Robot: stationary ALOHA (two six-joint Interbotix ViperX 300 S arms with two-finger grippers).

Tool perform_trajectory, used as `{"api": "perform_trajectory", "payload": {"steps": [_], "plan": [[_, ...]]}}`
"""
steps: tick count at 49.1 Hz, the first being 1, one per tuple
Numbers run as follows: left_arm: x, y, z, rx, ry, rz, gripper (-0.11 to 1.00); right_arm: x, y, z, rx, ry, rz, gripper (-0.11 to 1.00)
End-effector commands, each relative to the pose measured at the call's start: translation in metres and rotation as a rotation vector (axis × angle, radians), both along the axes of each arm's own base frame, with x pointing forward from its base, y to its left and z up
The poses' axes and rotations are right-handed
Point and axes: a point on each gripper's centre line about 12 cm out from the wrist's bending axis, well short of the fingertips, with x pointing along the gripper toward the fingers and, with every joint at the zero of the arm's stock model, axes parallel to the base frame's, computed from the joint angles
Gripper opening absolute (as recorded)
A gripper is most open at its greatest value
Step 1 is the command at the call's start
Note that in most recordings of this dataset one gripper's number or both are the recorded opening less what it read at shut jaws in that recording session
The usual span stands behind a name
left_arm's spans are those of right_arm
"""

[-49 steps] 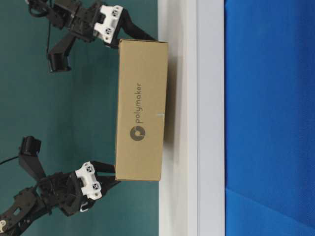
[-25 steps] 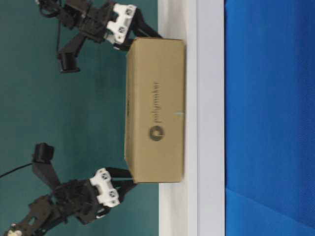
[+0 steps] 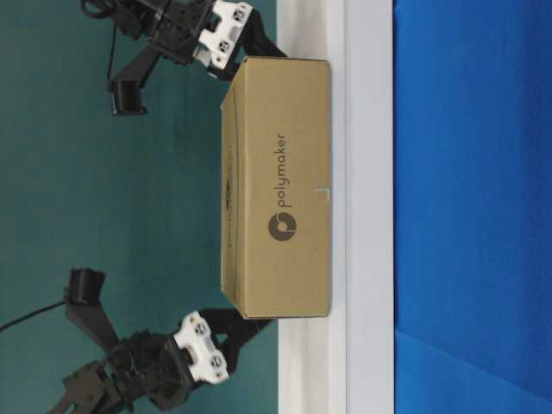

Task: Place the cardboard box on the stand after clamping it between your arms.
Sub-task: 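Lower the box onto the white stand with both grippers, then release the box and pull both grippers outward away from it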

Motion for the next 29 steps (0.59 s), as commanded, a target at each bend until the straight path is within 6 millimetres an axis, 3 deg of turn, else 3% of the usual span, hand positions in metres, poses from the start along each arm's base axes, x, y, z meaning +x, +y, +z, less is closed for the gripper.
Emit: {"api": "perform_trajectory", "payload": {"steps": [1,14,29], "plan": [[-0.006,0.002,0.015,0.022,-0.037,0.016,0.84,-0.008,-0.009,0.017,-0.026,-0.035,-0.042,0.98],[-0.02,0.005,0.023,0.039,-0.022,0.017,0.84,-0.019,-0.01,0.03,-0.028,-0.054,-0.076,0.98],[-0.06,-0.028,0.055,0.061,-0.093,0.043,0.83,-0.048,0.023,0.065,-0.053,-0.121,-0.129,0.98]]}}
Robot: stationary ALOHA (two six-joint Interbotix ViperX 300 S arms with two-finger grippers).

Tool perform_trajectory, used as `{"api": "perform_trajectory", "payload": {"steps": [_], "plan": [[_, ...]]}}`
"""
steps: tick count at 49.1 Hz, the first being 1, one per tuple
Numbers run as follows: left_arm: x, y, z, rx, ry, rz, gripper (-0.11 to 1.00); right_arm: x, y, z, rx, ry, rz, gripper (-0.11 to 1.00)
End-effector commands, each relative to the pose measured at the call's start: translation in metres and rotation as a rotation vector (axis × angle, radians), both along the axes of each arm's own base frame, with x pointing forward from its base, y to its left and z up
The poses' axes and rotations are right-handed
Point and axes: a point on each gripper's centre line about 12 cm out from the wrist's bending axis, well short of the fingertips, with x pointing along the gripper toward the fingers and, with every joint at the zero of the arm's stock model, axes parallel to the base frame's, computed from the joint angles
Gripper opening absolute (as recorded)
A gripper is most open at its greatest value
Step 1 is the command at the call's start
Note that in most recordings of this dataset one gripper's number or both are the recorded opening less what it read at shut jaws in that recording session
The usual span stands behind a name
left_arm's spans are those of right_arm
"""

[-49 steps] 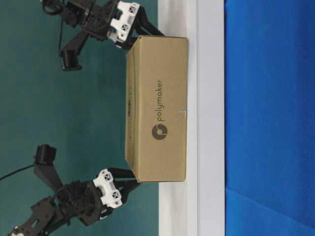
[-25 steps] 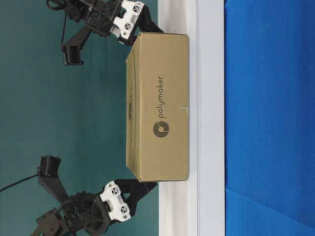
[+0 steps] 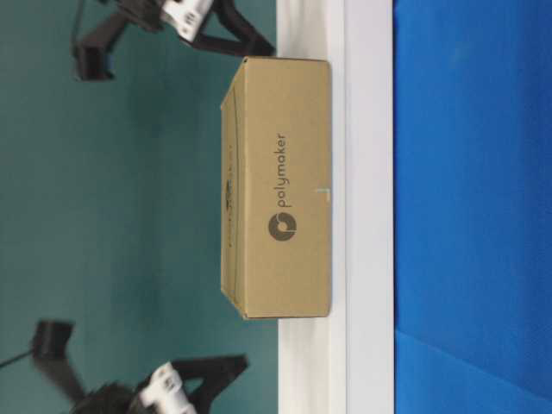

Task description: Place the cardboard box on the stand after clamping it between your arms.

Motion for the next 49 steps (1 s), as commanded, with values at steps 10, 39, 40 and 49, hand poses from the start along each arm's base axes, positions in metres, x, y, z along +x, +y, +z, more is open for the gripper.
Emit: {"api": "perform_trajectory", "payload": {"steps": [10,39,40,49], "plan": [[-0.02,-0.05,0.041,0.028,-0.218,0.006,0.84,-0.029,0.046,0.049,-0.057,-0.155,-0.061,0.98],[-0.025,-0.173,0.057,-0.018,-0.453,-0.332,0.83,-0.061,0.175,0.078,-0.066,-0.521,0.005,0.98],[-0.026,-0.176,0.057,-0.021,-0.455,-0.341,0.83,-0.064,0.179,0.077,-0.06,-0.528,0.011,0.98],[-0.04,-0.195,0.062,-0.054,-0.504,-0.385,0.83,-0.084,0.206,0.078,-0.03,-0.614,0.069,0.98]]}}
